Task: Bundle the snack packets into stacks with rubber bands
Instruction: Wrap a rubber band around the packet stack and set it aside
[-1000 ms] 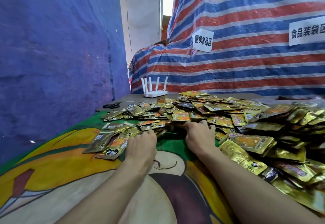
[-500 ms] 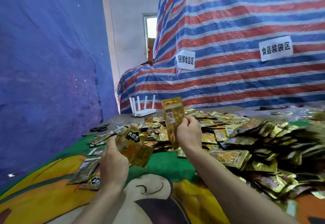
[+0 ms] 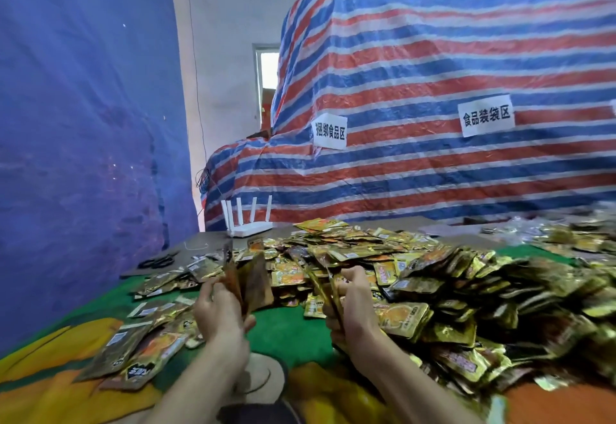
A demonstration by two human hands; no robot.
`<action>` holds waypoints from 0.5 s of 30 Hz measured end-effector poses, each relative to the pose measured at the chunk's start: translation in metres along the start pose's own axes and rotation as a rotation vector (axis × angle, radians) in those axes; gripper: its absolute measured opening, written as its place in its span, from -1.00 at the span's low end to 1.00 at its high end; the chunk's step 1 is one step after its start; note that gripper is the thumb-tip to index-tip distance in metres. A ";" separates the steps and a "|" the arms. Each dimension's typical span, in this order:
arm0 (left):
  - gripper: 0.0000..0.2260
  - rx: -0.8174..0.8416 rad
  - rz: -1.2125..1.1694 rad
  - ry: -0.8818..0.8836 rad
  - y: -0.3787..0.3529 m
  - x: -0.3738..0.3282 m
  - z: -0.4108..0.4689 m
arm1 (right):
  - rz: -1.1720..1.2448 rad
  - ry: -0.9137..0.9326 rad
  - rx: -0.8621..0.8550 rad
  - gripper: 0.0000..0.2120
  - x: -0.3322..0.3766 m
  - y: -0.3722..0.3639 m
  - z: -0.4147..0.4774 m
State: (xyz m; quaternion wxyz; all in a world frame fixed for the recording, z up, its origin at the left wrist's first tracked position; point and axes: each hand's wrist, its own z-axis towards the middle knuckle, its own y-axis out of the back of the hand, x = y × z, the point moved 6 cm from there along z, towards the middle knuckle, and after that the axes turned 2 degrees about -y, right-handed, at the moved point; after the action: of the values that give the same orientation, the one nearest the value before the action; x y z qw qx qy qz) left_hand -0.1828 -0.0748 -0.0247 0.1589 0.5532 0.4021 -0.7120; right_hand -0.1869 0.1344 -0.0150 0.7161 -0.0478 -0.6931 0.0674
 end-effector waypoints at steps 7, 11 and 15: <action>-0.51 0.009 -0.206 0.380 -0.012 0.041 -0.024 | 0.399 -0.121 0.212 -0.81 0.000 -0.018 -0.007; -0.61 0.092 -0.309 0.464 -0.013 0.045 -0.023 | 0.399 -0.128 0.336 -0.76 0.005 -0.023 -0.012; -0.58 0.244 -0.135 0.282 -0.020 0.044 -0.022 | 0.267 -0.071 0.235 -0.69 -0.004 -0.030 -0.007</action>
State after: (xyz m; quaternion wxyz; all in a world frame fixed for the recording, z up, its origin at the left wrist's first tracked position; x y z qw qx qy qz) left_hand -0.1965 -0.0355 -0.0586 -0.0154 0.6345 0.3672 -0.6800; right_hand -0.1795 0.1044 -0.0141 0.6764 -0.0529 -0.6930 0.2438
